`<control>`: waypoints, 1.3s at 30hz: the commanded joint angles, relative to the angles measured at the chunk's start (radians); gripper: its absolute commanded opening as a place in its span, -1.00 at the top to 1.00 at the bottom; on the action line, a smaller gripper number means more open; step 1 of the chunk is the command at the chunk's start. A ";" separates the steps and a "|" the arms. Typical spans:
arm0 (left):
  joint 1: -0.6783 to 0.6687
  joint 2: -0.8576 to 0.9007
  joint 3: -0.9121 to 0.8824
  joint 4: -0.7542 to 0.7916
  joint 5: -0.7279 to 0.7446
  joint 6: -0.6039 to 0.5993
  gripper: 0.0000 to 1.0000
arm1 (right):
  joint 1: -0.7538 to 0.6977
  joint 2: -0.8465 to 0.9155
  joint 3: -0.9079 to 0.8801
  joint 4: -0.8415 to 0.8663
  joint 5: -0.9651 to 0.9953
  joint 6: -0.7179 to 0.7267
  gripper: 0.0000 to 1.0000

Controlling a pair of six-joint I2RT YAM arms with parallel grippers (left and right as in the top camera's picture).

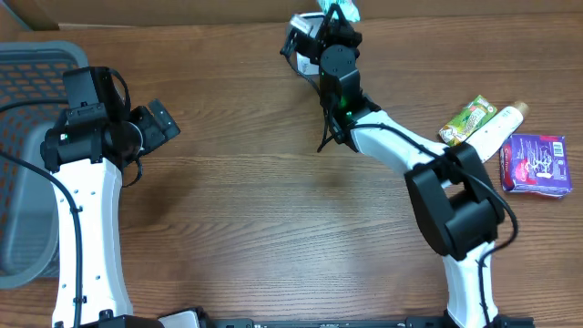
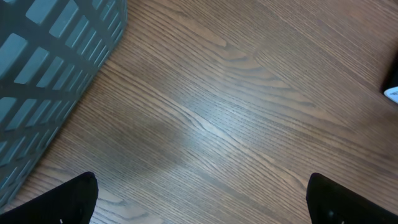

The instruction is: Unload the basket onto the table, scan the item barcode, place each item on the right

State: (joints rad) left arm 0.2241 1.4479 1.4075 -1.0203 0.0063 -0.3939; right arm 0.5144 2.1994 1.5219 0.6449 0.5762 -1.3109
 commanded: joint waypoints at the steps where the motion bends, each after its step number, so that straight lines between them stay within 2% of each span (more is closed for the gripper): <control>1: -0.002 0.003 0.014 0.002 -0.010 -0.014 -0.99 | -0.023 0.043 0.018 0.051 -0.029 -0.116 0.93; 8: -0.002 0.003 0.014 0.001 -0.010 -0.014 -0.99 | -0.027 0.089 0.018 0.077 -0.054 -0.140 0.93; 19: -0.002 0.003 0.014 0.001 -0.010 -0.014 -1.00 | -0.019 0.092 0.018 -0.069 -0.062 -0.137 0.93; 29: -0.002 0.003 0.014 0.001 -0.010 -0.014 -0.99 | -0.016 0.101 0.018 -0.076 -0.073 -0.141 0.93; 39: -0.002 0.003 0.014 0.001 -0.010 -0.014 -0.99 | -0.016 0.101 0.018 -0.085 -0.101 -0.323 0.93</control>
State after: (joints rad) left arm 0.2241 1.4479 1.4075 -1.0206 0.0059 -0.3939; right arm 0.4934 2.2944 1.5219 0.5545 0.4934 -1.5536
